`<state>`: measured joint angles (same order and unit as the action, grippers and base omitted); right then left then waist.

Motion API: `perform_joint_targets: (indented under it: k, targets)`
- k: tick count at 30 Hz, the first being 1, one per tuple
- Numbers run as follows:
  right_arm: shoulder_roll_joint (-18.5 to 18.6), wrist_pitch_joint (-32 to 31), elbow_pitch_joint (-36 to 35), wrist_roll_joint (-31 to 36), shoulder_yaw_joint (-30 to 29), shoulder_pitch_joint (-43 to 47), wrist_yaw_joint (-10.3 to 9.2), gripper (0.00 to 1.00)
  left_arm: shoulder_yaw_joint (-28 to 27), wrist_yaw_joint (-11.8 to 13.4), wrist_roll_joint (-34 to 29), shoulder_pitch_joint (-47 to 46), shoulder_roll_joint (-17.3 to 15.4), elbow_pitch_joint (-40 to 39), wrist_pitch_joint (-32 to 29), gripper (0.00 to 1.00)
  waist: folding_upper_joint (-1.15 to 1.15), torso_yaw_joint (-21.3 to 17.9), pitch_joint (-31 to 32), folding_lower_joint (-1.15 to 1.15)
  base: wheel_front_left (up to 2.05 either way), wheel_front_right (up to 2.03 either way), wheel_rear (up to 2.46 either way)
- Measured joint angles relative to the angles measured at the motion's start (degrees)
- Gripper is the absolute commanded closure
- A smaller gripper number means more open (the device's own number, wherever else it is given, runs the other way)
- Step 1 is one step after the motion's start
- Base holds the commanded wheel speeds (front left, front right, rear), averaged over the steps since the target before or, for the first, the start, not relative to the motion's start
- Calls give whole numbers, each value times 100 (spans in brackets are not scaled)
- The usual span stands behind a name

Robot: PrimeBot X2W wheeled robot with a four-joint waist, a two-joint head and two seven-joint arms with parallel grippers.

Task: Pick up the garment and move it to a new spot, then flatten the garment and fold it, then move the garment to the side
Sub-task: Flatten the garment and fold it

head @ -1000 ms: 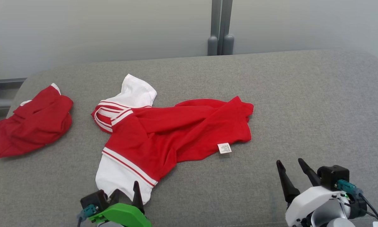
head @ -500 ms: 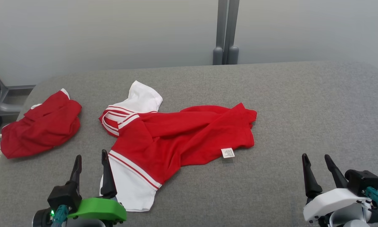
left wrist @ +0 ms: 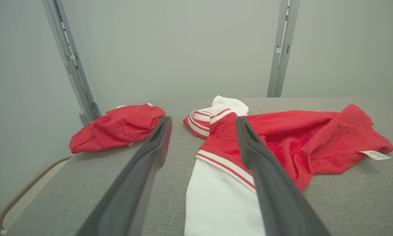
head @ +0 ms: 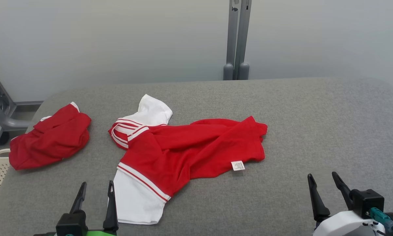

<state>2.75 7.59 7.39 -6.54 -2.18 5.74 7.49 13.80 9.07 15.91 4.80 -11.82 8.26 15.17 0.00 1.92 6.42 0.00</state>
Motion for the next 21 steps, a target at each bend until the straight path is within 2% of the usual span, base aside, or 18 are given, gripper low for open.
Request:
perform_joint_targets:
  k: [8, 21]
  targets:
    - [1, -352, -253, 193, -87, 246, 0, 0, 25, -200, 91, 122, -230, 153, -243, 0, 0, 109, 104, 0, 0, 0, 0]
    - [1, -660, -403, 176, -91, 305, 0, 0, -12, -201, 297, 124, -213, 336, -360, 0, 0, 176, 29, 0, 0, 0, 0]
